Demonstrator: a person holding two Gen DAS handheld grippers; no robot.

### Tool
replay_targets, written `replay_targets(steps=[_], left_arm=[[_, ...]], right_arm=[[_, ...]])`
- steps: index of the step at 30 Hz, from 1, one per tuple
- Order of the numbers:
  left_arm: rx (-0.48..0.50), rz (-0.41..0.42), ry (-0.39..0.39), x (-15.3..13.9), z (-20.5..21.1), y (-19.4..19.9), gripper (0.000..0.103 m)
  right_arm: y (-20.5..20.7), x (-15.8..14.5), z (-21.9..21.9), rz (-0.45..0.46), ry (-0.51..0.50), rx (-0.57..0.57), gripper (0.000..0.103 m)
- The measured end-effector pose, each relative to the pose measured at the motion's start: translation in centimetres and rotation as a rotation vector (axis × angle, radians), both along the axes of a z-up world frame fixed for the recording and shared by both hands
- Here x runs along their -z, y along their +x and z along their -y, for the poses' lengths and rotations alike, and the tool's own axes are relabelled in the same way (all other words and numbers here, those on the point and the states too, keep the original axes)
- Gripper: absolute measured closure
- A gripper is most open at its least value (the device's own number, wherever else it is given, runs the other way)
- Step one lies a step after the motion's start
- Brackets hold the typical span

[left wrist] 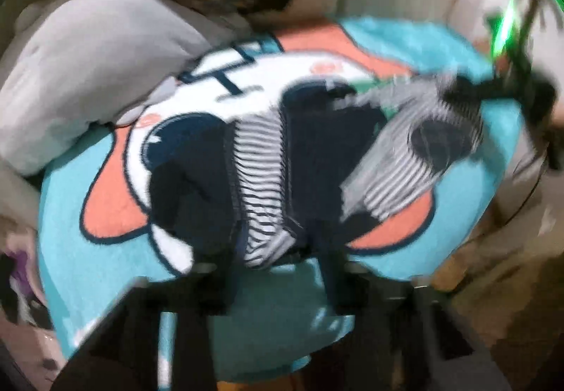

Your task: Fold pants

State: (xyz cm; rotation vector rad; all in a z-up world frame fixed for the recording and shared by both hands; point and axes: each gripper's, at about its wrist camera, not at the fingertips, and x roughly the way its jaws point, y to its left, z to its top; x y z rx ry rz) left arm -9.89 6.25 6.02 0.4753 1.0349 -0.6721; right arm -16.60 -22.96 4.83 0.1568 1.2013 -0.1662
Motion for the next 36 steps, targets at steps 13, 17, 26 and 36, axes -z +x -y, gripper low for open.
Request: replay_targets(steps=[13, 17, 26, 36], left_arm=[[-0.117, 0.103, -0.117, -4.9, 0.6, 2.2, 0.099], [-0.088, 0.055, -0.039, -1.7, 1.3, 0.1, 0.099], [0.000, -0.014, 0.084, 2.7, 1.2, -3.6, 0.098], [0.011, -0.017, 0.061, 2.3, 1.6, -2.6, 0.098]], right_arm=[[2.9, -11.4, 1.6, 0.315, -0.073, -0.023, 0.092], [-0.9, -7.1, 3.8, 0.239, -0.008, 0.071, 0.083], [-10.9, -2.1, 7.5, 0.137, 0.159, 0.405, 0.082], [3.8, -4.1, 1.8, 0.113, -0.045, 0.032, 0.035]])
